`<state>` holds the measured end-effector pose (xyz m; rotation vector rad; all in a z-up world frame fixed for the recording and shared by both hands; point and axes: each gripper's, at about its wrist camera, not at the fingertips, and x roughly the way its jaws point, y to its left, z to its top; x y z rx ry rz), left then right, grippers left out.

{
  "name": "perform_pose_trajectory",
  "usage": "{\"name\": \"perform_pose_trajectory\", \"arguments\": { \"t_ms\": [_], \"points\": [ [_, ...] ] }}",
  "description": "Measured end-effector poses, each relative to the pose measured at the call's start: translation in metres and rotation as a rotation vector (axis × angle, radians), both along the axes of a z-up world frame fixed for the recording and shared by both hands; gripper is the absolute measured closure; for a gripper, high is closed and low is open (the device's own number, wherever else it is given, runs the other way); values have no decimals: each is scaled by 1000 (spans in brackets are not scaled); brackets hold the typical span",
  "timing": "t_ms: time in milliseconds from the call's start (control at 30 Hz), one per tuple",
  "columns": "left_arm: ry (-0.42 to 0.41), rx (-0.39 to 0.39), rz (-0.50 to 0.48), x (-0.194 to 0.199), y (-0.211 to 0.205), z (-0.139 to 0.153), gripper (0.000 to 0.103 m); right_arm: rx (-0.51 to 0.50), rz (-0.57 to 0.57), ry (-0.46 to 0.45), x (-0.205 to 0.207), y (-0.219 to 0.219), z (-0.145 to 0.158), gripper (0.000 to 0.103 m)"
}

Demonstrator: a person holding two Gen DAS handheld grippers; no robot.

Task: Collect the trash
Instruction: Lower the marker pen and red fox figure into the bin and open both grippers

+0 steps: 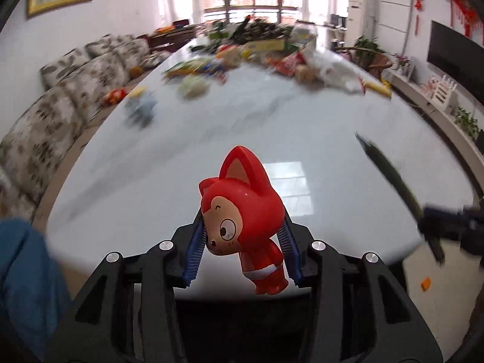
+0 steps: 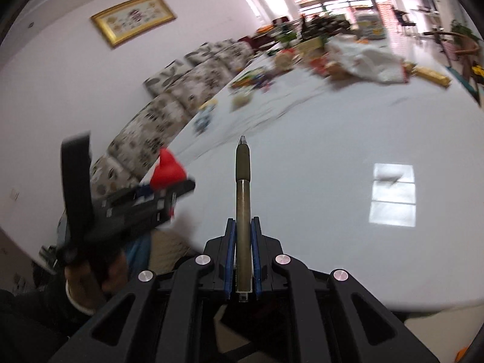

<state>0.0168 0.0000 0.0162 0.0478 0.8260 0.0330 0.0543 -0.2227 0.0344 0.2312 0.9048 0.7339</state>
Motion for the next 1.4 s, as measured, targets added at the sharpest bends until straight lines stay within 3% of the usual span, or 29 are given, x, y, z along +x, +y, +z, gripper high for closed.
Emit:
{"name": "perform_pose_trajectory", "arguments": {
  "t_ms": [100, 200, 433, 467, 533, 567, 733, 967, 1133, 1267, 1333, 1400],
  "points": [
    [53, -37, 36, -36, 15, -18, 59, -26, 62, 10, -39, 15, -12, 93],
    [159, -71, 47, -65, 24, -54, 59, -77, 120, 56, -74, 24, -33, 93],
    [435, -77, 18, -62, 10, -143, 57, -221, 166, 210, -84, 33, -108, 92],
    [476, -60, 21, -58, 8, -155, 54, -254, 162, 240, -76, 36, -123, 87],
    [545, -7, 36, -55, 3, -174, 25, -299, 161, 280, -68, 40, -143, 53],
    [556, 9, 37, -54, 1, -179, 23, -320, 155, 289, -65, 41, -151, 45],
    [536, 63, 16, -54, -6, -176, 17, -311, 170, 259, -65, 45, -150, 47],
    [528, 69, 15, -51, -7, -176, 16, -294, 149, 244, -65, 31, -150, 47],
    [477, 82, 32, -56, -8, -162, 16, -281, 125, 239, -69, 24, -137, 47],
    [411, 100, 43, -56, -6, -134, 16, -302, 124, 176, -69, 16, -101, 40],
    [356, 85, 42, -58, -2, -106, 16, -279, 125, 126, -65, 12, -71, 32],
    [269, 63, 31, -57, 2, -66, 16, -259, 96, 27, -53, 5, -31, 11]
  ]
}}
